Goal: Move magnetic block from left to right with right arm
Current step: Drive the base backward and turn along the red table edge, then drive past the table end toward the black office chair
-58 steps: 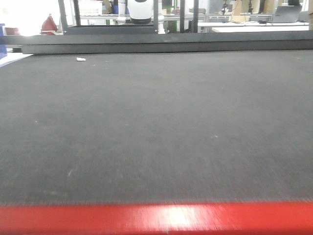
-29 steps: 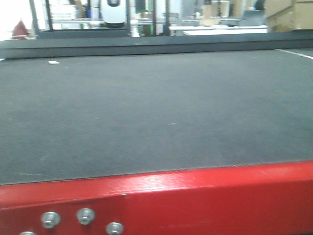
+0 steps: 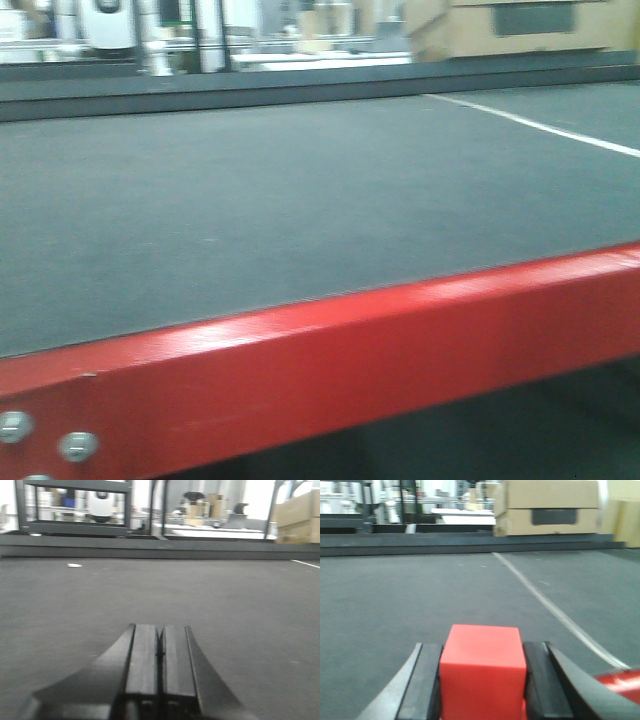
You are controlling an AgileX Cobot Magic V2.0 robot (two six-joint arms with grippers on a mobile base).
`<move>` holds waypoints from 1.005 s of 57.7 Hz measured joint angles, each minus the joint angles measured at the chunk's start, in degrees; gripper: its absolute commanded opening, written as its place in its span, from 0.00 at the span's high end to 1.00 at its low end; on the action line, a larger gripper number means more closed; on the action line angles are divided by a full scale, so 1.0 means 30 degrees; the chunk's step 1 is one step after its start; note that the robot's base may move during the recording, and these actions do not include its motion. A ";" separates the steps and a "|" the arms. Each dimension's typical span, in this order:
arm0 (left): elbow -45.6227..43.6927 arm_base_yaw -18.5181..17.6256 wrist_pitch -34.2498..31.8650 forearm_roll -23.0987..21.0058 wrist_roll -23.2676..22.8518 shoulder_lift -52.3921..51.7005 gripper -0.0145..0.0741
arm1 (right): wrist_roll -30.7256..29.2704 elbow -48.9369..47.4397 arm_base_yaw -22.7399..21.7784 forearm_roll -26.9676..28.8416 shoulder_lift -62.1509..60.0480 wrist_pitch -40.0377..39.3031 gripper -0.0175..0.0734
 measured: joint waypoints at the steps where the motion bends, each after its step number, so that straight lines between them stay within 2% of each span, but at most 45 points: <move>1: 0.0000 0.0000 0.0000 0.0000 0.0000 0.0000 0.98 | 0.0000 0.0000 0.0000 0.0000 0.0000 0.0000 0.45; 58: 0.0000 0.0000 0.0000 0.0000 0.0000 0.0000 0.98 | 0.0000 0.0000 0.0000 0.0000 0.0000 0.0000 0.45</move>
